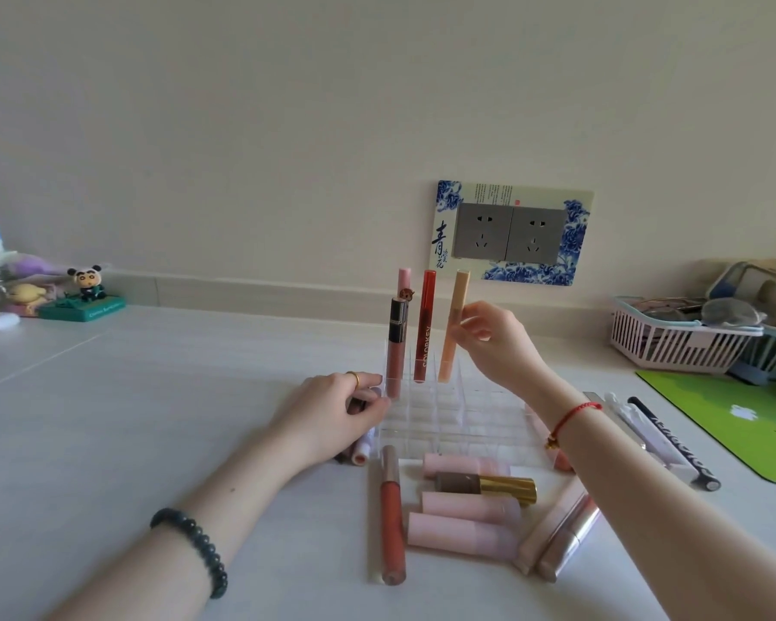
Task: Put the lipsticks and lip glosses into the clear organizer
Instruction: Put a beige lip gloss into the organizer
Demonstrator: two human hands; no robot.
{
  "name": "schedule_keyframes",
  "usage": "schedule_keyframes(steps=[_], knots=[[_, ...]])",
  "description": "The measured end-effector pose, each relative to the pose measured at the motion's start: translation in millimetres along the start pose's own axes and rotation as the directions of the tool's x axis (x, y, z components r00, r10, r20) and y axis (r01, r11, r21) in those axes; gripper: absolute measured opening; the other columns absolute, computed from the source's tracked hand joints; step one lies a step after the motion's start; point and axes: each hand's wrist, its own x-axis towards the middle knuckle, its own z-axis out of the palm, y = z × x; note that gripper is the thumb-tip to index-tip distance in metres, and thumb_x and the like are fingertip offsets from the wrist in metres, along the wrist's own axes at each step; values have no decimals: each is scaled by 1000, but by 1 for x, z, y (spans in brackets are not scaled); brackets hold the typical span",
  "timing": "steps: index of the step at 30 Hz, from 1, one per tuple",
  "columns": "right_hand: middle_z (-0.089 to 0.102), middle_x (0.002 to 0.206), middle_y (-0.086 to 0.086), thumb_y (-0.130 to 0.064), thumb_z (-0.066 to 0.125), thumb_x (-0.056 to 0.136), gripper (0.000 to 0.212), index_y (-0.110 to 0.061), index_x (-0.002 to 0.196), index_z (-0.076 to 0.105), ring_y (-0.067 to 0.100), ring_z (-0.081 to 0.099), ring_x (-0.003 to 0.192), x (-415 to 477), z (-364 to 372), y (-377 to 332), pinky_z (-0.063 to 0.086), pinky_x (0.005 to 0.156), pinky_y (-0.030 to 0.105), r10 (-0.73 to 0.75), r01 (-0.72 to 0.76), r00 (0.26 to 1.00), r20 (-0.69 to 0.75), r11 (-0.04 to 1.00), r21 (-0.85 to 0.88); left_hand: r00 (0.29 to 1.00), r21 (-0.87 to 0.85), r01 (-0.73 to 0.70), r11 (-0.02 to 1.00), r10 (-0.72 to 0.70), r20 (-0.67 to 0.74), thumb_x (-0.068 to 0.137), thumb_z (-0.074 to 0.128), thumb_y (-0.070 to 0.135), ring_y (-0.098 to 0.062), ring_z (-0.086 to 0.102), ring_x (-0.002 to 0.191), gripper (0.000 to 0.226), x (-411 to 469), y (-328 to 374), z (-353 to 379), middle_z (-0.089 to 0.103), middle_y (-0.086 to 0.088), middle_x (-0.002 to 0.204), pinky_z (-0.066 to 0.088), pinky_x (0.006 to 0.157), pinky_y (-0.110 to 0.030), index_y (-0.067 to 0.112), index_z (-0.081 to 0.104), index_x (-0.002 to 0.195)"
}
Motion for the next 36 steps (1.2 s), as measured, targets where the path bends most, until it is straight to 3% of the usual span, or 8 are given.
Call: schedule_keyframes(steps=[7, 11, 13, 20, 24, 29, 32, 36], knots=[[65, 102, 8, -13, 54, 87, 21, -7, 106, 60, 18, 59, 91, -1, 0, 0, 49, 85, 32, -7, 7, 1000, 7, 1000, 5, 1000, -8, 0, 1000, 0, 10, 84, 54, 40, -17, 63, 90, 45, 1, -3, 1, 65, 8, 117, 51, 64, -26, 23, 52, 126], [65, 102, 8, -13, 54, 87, 21, -7, 106, 60, 17, 59, 90, -1, 0, 0, 48, 84, 29, -21, 21, 1000, 8, 1000, 11, 1000, 10, 3, 1000, -4, 20, 71, 47, 52, -12, 58, 111, 61, 1, -2, 0, 66, 9, 115, 47, 93, -31, 24, 53, 125], [65, 103, 8, -13, 54, 87, 21, -7, 106, 60, 17, 59, 90, -1, 0, 0, 48, 84, 29, -23, 23, 1000, 7, 1000, 13, 1000, 13, 4, 1000, -4, 23, 68, 45, 53, -10, 57, 111, 64, 1, -2, 0, 66, 10, 115, 46, 95, -30, 25, 53, 125], [66, 102, 7, -19, 55, 87, 25, -8, 109, 59, 16, 60, 87, -4, 1, -1, 52, 83, 33, -29, 29, 1000, 11, 1000, -2, 1000, 9, 4, 1000, -4, 16, 75, 51, 50, -14, 61, 105, 56, -3, 2, -3, 66, 8, 115, 52, 84, -32, 24, 54, 124], [67, 101, 6, -20, 56, 86, 24, -10, 107, 60, 17, 61, 88, -4, 0, -1, 52, 85, 38, -16, 17, 1000, 5, 1000, -7, 1000, -12, 9, 1000, -9, 17, 84, 55, 38, -16, 65, 84, 44, -2, 2, -2, 65, 9, 116, 51, 59, -25, 24, 52, 126], [67, 97, 2, -21, 58, 84, 23, -13, 106, 61, 17, 61, 88, -5, -2, -3, 51, 86, 43, -5, 6, 1000, 16, 1000, -29, 1000, 9, 6, 1000, -6, 15, 83, 53, 44, -12, 62, 96, 47, -2, 2, -3, 66, 10, 113, 54, 77, -31, 24, 52, 126], [62, 82, -10, -26, 60, 81, 26, -17, 105, 61, 16, 61, 88, -6, -9, -7, 48, 89, 47, -14, 14, 1000, 9, 998, -66, 1000, -7, 14, 1000, -14, 23, 85, 54, 36, -14, 63, 96, 41, -2, 2, -2, 67, 9, 112, 56, 72, -30, 22, 54, 124], [63, 94, 0, -19, 60, 83, 31, -9, 112, 58, 11, 57, 83, -6, -43, -24, 50, 80, 22, -75, 71, 992, -97, 997, -44, 1000, 48, -12, 999, 11, 25, 87, 54, 31, -11, 52, 119, 37, 0, 4, -1, 60, 8, 125, 39, 97, -23, 16, 58, 121]])
